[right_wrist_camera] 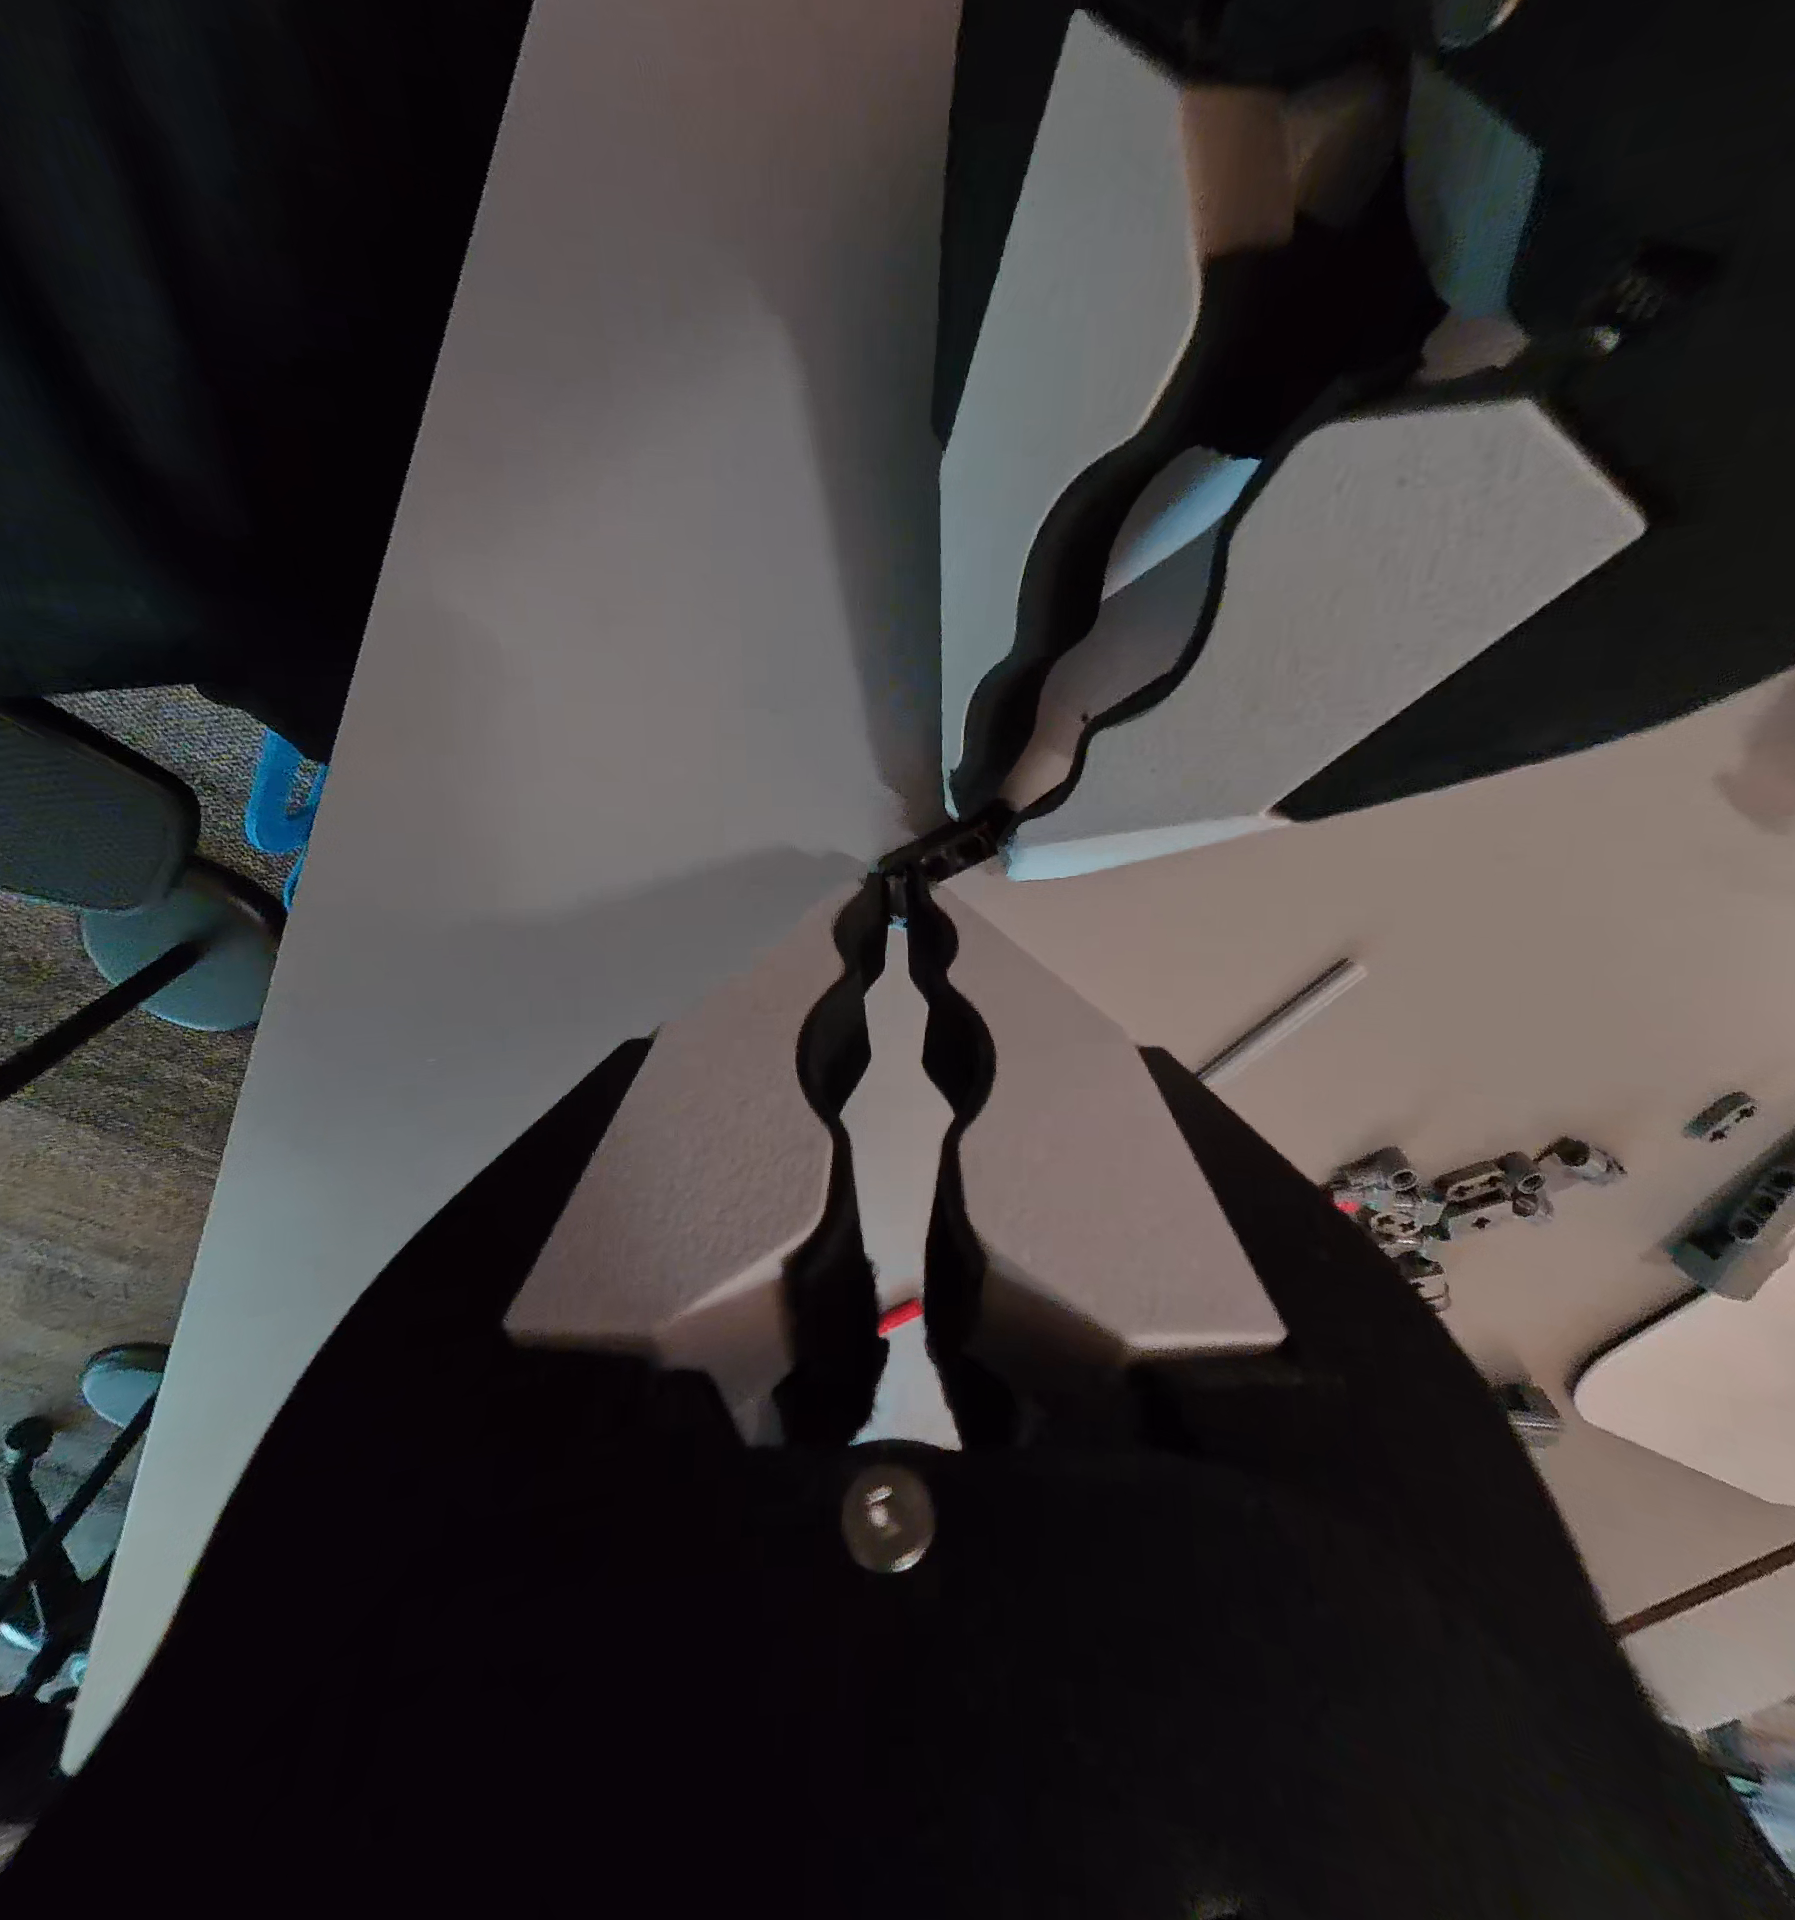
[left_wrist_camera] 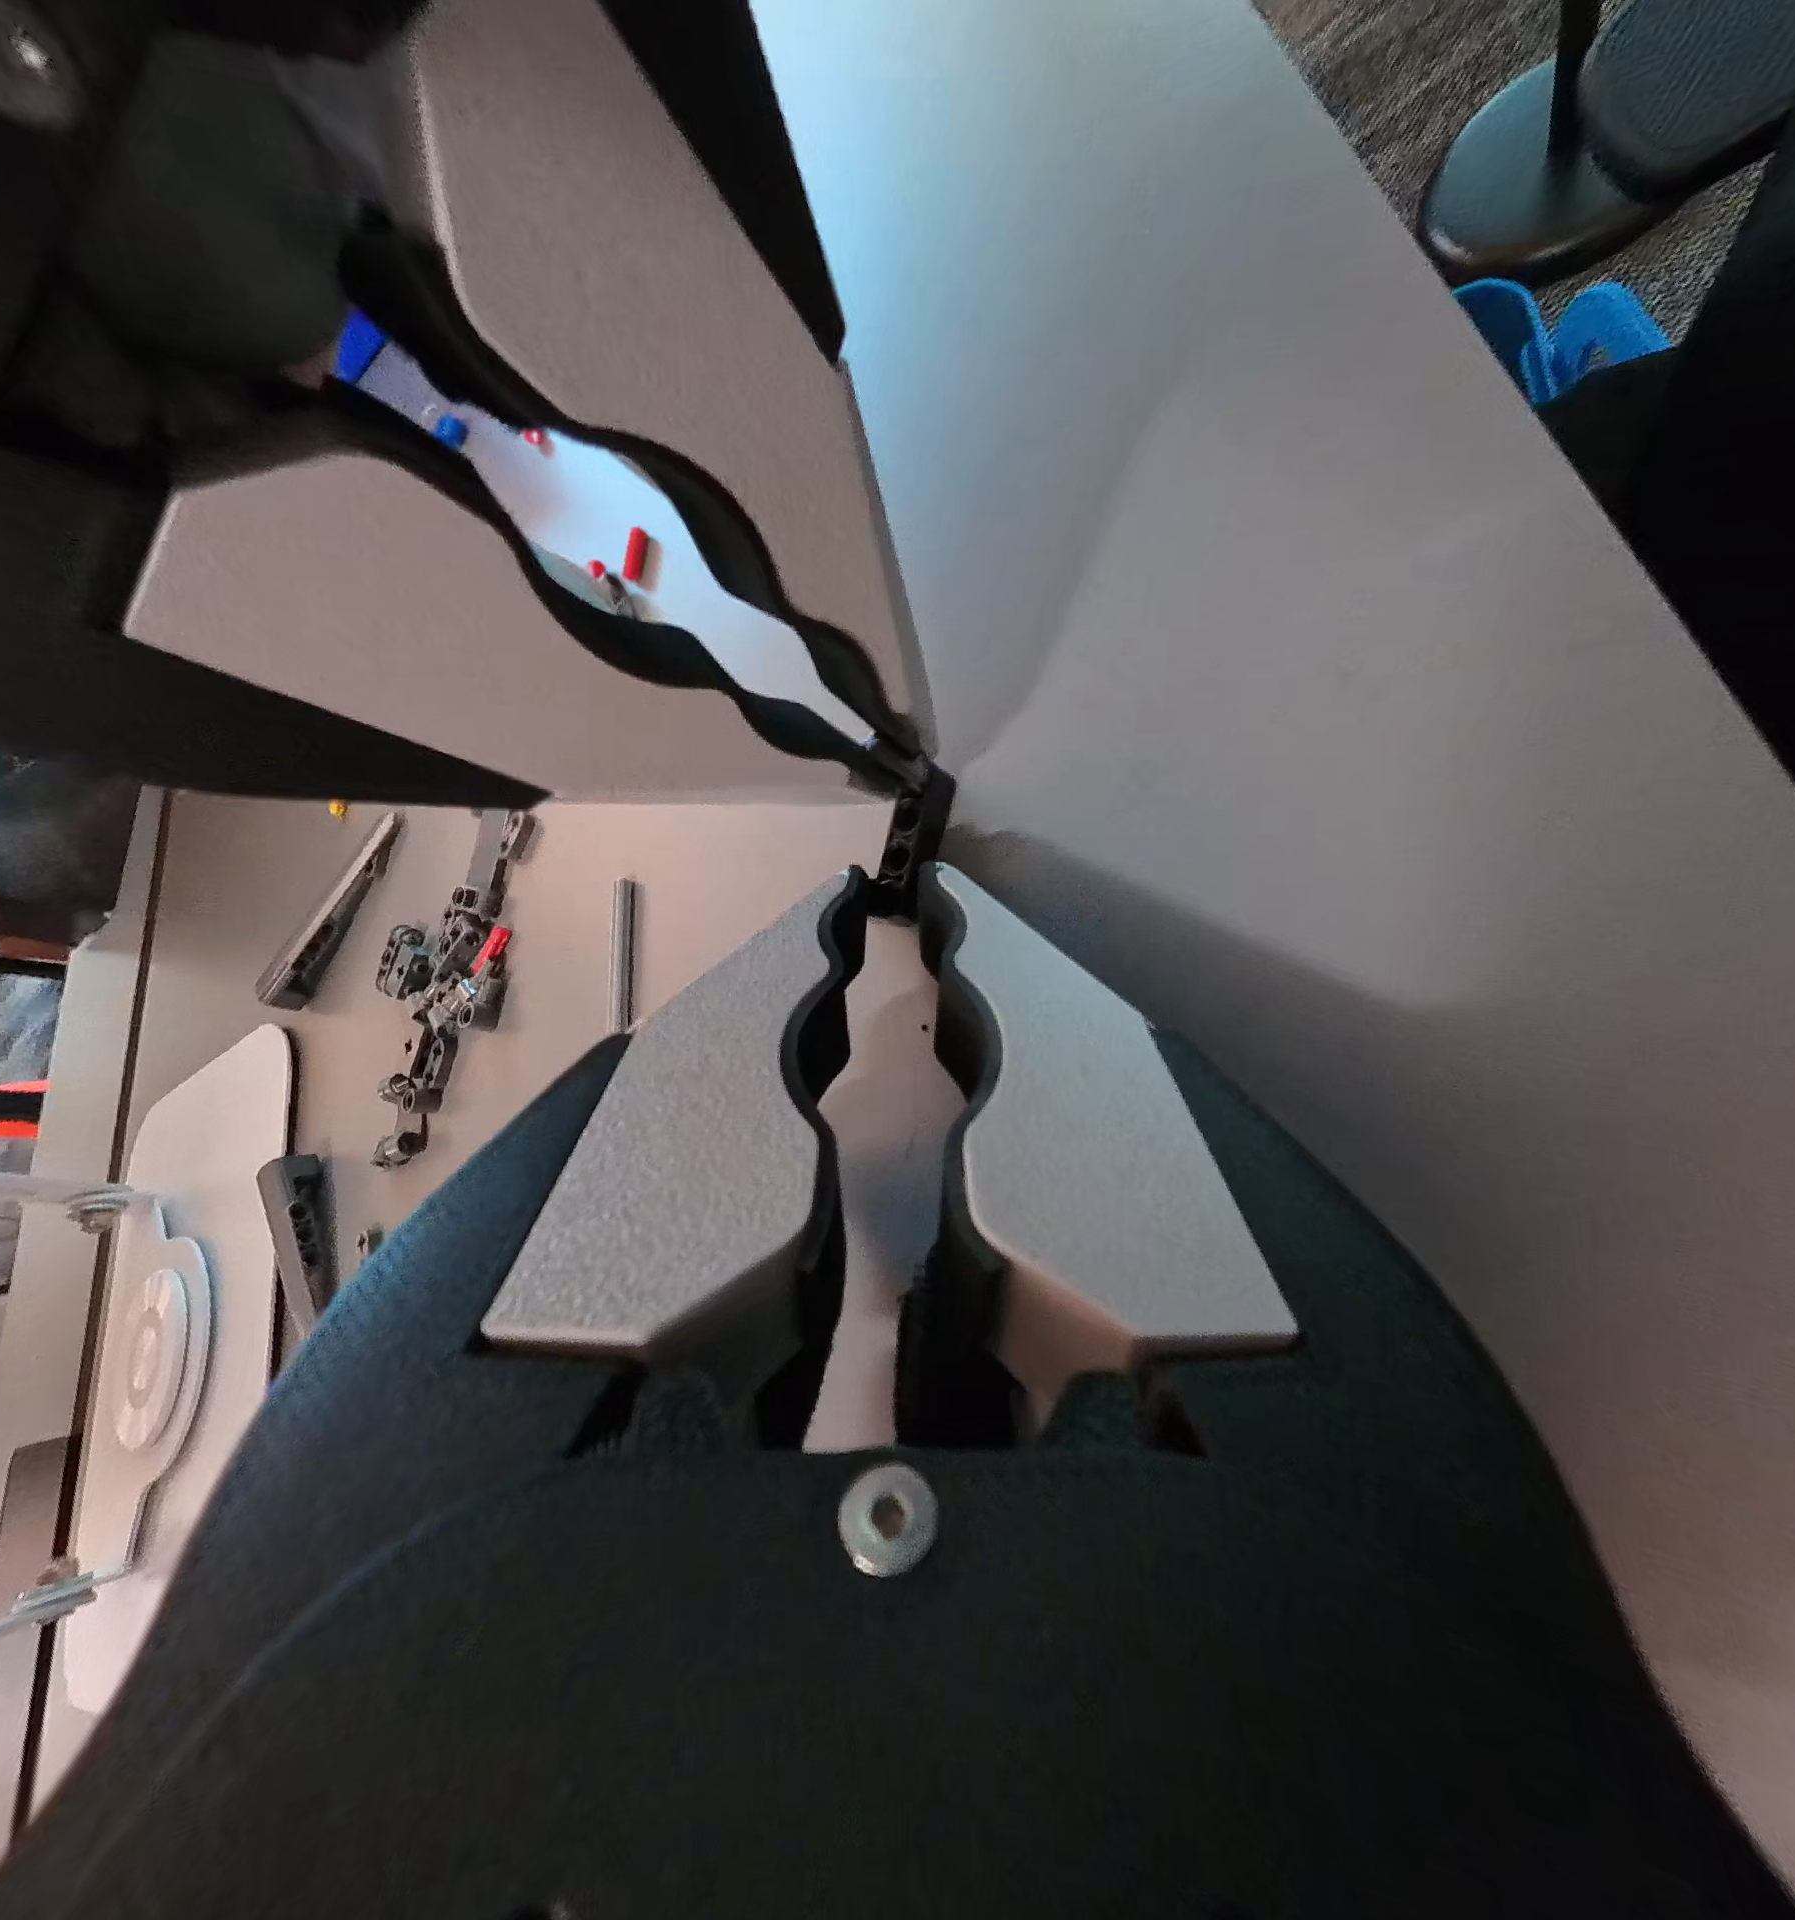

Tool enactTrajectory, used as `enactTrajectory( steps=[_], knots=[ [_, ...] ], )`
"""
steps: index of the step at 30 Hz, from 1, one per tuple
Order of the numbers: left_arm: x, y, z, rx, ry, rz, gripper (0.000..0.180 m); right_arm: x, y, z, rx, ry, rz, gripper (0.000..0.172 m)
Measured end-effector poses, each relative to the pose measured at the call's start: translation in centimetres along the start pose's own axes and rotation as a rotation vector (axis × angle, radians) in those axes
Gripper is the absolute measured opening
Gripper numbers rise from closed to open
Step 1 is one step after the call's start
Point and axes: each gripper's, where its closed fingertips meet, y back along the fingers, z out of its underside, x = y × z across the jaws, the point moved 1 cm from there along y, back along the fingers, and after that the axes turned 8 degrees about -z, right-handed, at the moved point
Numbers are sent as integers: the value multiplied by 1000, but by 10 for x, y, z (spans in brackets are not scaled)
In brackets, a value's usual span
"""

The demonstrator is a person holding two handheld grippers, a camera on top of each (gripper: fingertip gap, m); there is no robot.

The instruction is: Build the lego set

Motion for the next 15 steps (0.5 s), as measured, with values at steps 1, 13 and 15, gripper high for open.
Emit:
enactTrajectory(
  steps=[1, 13, 15],
  knots=[
    [0, 0, 0, -4, 5, -1, 8, 0, 0, 0, 2, -3, 0, 0],
    [-1, 0, 1, -46, 23, -22, 8, 9, 36, 14, 203, -171, 106, 20],
    [-2, 1, 2, -59, 14, -28, 8, 7, 44, 23, 227, -218, 143, 18]
  ],
)
